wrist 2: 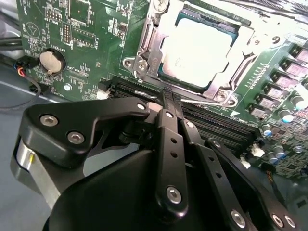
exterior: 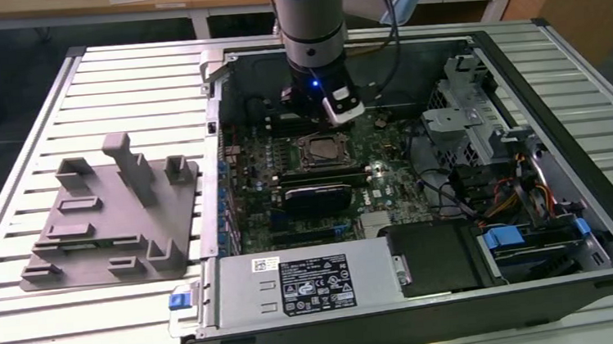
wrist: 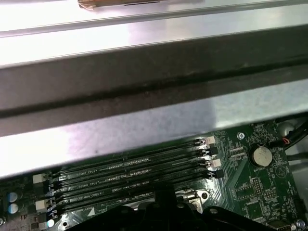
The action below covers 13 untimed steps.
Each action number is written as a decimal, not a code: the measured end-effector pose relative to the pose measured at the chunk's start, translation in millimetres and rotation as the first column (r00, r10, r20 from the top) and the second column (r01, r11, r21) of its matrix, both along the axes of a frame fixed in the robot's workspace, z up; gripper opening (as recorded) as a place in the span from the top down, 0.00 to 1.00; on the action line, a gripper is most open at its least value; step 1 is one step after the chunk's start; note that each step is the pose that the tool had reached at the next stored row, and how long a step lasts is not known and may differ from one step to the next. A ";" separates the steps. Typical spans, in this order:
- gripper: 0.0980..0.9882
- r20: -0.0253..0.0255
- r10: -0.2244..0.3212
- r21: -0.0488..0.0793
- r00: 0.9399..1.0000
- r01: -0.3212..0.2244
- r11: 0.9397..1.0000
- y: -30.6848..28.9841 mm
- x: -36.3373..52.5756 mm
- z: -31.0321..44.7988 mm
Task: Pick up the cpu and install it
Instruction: 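Install the first cpu locking lever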
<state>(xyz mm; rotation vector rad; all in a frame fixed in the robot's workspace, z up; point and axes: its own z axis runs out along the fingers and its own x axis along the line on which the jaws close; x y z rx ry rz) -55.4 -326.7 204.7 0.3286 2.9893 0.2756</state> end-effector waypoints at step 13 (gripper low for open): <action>0.99 0.004 -0.066 0.000 0.998 0.066 0.998 8.3 -5.0 -3.9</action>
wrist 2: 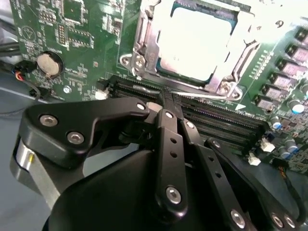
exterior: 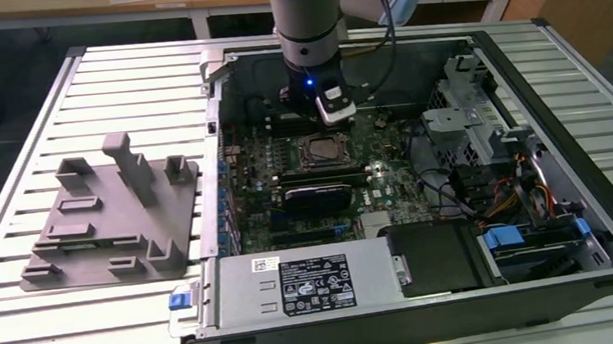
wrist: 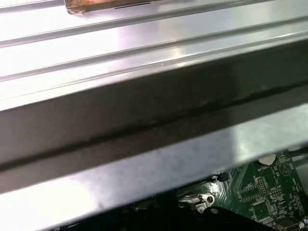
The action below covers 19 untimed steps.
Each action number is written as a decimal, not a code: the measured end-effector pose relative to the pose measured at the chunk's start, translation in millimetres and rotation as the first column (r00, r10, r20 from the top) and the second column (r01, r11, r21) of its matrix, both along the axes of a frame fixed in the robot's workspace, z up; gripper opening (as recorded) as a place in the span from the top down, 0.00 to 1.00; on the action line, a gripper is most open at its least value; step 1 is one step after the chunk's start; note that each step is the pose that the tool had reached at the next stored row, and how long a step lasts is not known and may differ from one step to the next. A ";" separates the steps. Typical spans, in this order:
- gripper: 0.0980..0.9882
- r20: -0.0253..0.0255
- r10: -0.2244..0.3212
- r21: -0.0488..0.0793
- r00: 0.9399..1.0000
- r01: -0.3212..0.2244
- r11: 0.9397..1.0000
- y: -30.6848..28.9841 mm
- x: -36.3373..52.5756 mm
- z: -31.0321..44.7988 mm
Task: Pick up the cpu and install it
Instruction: 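Install the first cpu locking lever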
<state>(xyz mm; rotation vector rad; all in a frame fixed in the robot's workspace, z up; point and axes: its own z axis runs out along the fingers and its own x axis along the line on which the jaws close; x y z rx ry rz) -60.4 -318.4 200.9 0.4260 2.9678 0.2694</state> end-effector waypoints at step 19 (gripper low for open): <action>0.99 0.008 -0.055 -0.005 0.998 0.055 0.998 0.1 -1.2 -7.8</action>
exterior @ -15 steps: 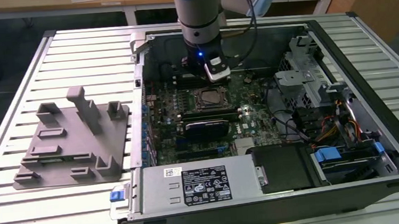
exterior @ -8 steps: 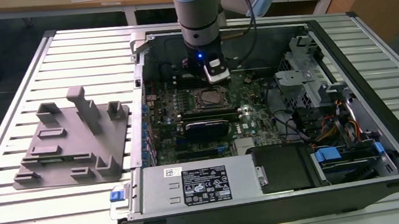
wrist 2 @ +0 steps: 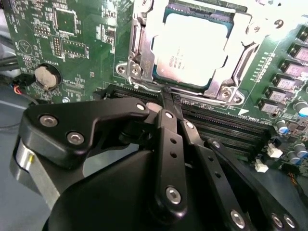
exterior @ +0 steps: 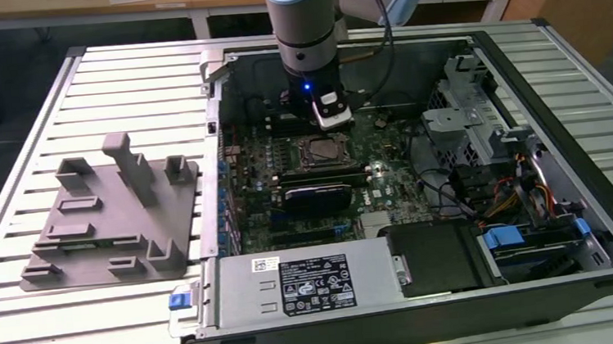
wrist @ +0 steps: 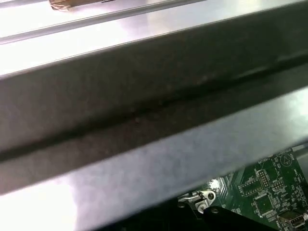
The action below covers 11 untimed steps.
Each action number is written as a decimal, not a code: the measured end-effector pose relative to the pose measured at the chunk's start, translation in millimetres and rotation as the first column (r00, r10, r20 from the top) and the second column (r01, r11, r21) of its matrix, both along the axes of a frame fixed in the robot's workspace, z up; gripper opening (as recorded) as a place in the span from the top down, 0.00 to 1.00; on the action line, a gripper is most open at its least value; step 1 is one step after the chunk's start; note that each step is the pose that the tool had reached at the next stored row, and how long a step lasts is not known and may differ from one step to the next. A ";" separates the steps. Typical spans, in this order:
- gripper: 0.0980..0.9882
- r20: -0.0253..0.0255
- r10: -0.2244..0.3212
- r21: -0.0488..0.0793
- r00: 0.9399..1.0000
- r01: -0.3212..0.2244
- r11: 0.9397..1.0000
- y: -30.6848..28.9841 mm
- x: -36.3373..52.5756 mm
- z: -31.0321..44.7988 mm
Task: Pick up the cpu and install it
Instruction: 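Install the first cpu locking lever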
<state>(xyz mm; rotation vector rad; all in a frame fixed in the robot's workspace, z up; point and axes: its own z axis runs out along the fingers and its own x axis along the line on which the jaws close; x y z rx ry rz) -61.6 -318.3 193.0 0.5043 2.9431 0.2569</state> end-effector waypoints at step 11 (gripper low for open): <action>0.99 0.000 0.000 0.026 1.000 0.000 1.000 0.0 0.8 -0.2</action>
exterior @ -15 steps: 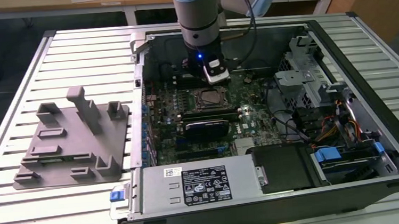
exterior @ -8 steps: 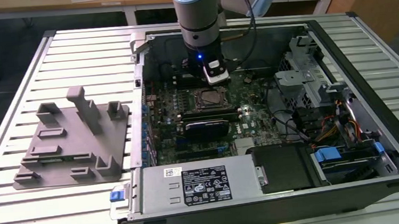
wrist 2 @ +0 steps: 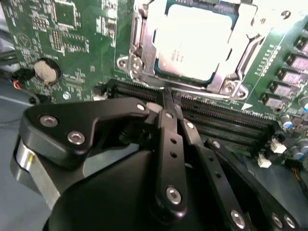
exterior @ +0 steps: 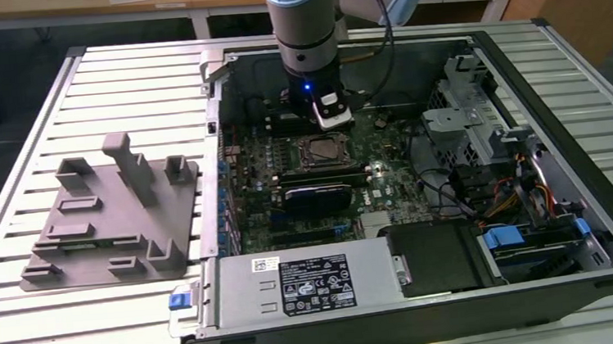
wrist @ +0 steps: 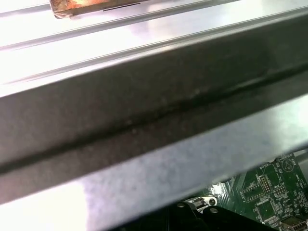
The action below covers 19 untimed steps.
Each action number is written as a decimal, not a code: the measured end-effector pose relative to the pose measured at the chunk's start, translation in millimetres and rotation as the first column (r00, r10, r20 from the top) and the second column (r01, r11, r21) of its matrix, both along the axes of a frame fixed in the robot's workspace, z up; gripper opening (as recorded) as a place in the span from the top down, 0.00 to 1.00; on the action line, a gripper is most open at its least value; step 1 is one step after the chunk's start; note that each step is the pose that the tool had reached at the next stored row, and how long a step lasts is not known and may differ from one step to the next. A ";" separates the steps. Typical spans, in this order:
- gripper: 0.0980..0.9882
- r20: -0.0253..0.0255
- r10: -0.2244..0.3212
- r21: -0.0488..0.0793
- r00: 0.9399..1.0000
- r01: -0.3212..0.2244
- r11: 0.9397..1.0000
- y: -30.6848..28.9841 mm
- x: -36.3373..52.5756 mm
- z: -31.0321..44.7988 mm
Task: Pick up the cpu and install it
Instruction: 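Install the first cpu locking lever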
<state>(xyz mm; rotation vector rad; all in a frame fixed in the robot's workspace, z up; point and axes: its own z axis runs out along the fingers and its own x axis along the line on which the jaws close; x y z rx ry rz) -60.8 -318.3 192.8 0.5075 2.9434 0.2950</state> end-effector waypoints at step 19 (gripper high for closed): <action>0.99 0.001 -0.001 0.001 1.000 0.001 1.000 -0.3 0.0 20.3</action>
